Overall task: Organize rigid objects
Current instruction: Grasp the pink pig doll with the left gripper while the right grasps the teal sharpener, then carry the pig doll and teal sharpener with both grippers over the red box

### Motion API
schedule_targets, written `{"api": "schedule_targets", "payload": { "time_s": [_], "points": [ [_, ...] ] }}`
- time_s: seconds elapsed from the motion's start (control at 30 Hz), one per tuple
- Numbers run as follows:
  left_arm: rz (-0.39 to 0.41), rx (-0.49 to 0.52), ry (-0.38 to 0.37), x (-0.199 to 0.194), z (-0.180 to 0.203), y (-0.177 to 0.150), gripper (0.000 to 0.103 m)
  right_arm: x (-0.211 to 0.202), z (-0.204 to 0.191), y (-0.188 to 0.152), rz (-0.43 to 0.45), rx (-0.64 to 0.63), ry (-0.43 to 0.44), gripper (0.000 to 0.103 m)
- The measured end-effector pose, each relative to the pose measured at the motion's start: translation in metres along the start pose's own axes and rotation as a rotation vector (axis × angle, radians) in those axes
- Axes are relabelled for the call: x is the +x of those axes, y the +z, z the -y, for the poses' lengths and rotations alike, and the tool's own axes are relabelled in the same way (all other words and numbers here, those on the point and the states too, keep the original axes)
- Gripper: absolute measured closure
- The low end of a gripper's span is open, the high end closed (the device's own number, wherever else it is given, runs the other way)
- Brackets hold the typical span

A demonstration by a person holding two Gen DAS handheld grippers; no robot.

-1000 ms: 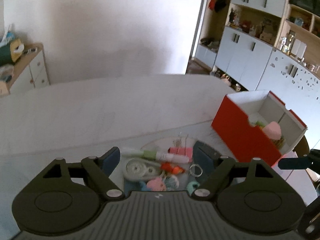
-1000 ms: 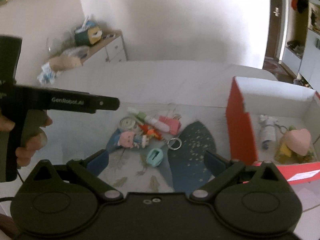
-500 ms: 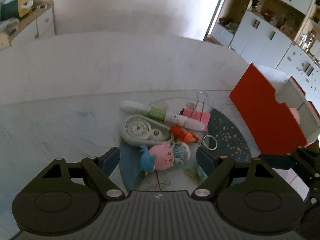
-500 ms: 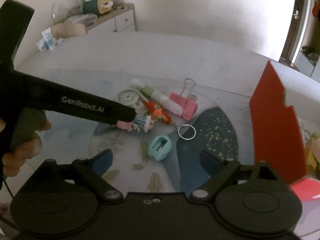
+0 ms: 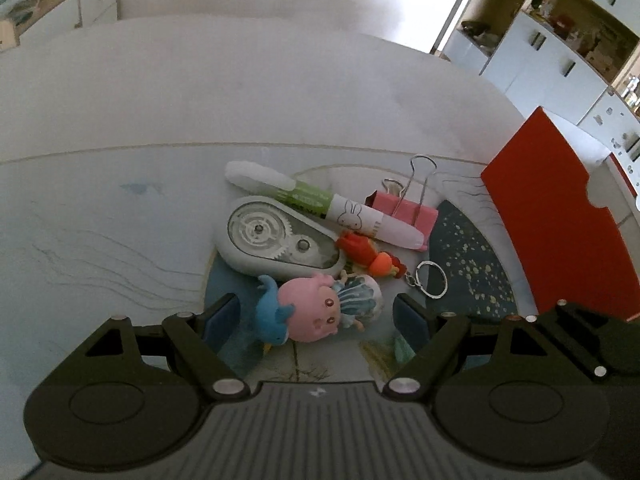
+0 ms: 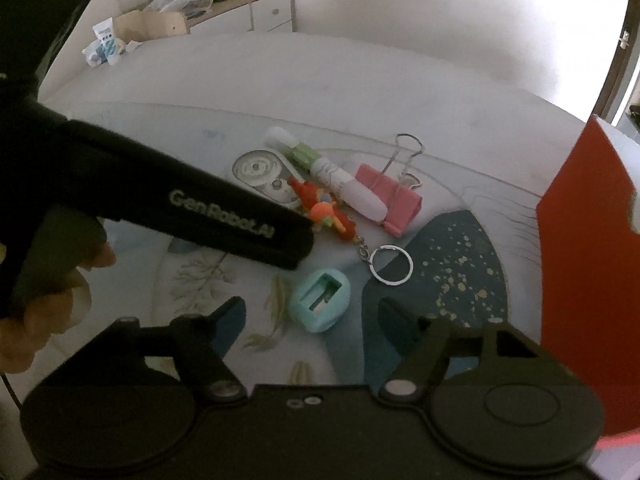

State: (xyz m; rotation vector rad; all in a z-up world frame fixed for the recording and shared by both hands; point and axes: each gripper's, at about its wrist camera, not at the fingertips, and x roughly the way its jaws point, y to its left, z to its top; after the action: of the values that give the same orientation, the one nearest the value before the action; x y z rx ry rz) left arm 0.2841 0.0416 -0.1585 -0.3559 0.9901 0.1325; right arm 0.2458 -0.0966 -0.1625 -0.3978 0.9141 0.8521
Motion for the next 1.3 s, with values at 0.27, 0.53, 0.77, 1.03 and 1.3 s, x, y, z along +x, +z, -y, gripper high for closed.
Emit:
{"api": "schedule_targets", "payload": {
  "time_s": [0.27,0.53,0.77,1.03,1.3],
  "points": [
    [0.017,0.021,0.021,0.004,0.010,0.001,0.019,0.006,-0.005,0.000,0.002,-0.038,0.007,0.046],
    [0.041,0.049,0.077,0.003,0.017,-0.005,0.029,0.004,-0.008,-0.001,0.018,-0.053,-0.016,0.066],
    [0.046,0.052,0.080,0.000,0.017,-0.008,0.029,-0.002,-0.002,-0.005,0.025,-0.027,-0.028,0.068],
    [0.037,0.062,0.062,-0.006,0.014,-0.014,0.034,-0.022,0.015,-0.014,0.035,0.054,-0.041,0.068],
    [0.043,0.069,0.046,-0.016,0.010,-0.021,0.034,-0.064,0.030,-0.018,0.083,0.157,-0.052,0.068]
  ]
}}
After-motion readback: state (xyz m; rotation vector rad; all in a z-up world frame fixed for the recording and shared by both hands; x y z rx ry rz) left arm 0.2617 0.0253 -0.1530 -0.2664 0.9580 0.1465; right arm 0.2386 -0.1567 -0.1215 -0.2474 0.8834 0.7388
